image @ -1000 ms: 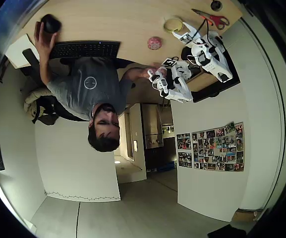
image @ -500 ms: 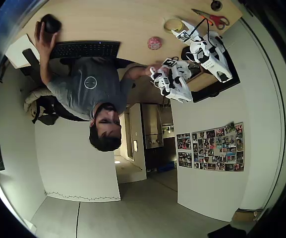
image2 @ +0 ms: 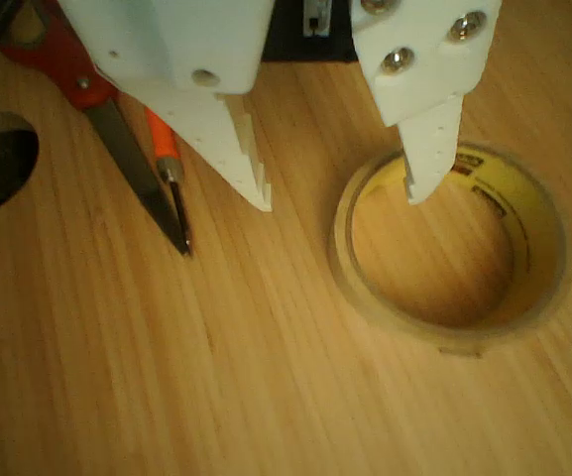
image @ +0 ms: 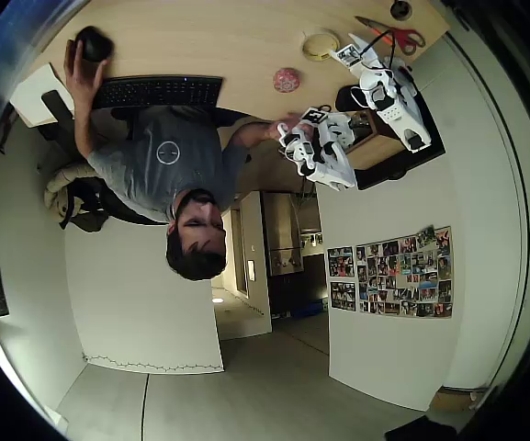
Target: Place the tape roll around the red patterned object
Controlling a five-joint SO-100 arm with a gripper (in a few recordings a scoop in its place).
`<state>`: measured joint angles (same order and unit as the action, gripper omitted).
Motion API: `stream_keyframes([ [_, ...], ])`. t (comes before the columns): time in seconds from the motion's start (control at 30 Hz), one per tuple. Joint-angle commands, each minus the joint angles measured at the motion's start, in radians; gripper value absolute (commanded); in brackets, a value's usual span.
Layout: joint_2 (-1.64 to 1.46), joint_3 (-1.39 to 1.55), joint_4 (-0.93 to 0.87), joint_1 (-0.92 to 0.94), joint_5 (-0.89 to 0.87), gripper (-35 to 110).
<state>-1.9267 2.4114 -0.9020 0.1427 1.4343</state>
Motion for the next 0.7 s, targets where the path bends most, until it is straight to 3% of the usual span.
stream_keyframes([
  [0.0,0.012,0.006,0.032,-0.032,-0.023,33],
  [0.23,0.044,0.000,0.061,-0.107,-0.095,28],
  [0.53,0.069,-0.031,0.087,-0.135,-0.164,1],
  [0.67,0.069,-0.041,0.069,-0.129,-0.156,0],
])
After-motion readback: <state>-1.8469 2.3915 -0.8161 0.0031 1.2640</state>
